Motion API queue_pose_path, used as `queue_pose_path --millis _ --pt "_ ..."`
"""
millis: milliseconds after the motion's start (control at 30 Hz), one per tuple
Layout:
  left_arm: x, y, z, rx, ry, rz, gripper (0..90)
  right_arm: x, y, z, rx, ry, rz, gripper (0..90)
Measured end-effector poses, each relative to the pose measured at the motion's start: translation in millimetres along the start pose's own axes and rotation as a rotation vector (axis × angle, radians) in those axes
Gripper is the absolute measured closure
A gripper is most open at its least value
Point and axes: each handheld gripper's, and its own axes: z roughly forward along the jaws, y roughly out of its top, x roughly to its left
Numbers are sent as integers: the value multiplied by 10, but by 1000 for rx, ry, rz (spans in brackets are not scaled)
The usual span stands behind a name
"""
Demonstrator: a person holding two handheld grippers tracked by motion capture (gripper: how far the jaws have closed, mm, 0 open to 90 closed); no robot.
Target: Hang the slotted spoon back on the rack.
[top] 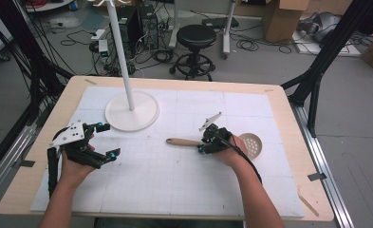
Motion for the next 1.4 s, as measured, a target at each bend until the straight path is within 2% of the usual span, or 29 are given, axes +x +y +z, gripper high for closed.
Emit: queue_pose_path --millis 67,233,433,533,600,700,1000,1100,1233,1400 --pt "2 0 -5 -4 1 -3 18 18 10 -1 6 15 0 756" --pt "2 3 -9 -6 3 -2 18 34 23 -5 22 9 64 760" --pt "8 8 -23 -11 6 -3 18 34 25 -10 22 12 78 760" --pt "12 7 -26 -13 6 -3 18 34 26 -32 12 10 65 760" --pt "15 6 -25 -13 6 -5 18 38 34 -90 -23 9 67 760" --pt "15 6 -22 -12 5 -4 18 46 61 -244 -110 18 82 760" --pt "1 24 -30 -14 6 2 18 82 317 -779 -309 21 48 760" --pt "2 29 -40 -22 7 0 18 78 372 -901 -373 32 57 760" --pt "8 31 -48 -26 5 0 18 64 410 -1010 -438 50 70 761" --pt "8 37 -55 -28 7 2 18 49 435 -1073 -473 56 69 761"
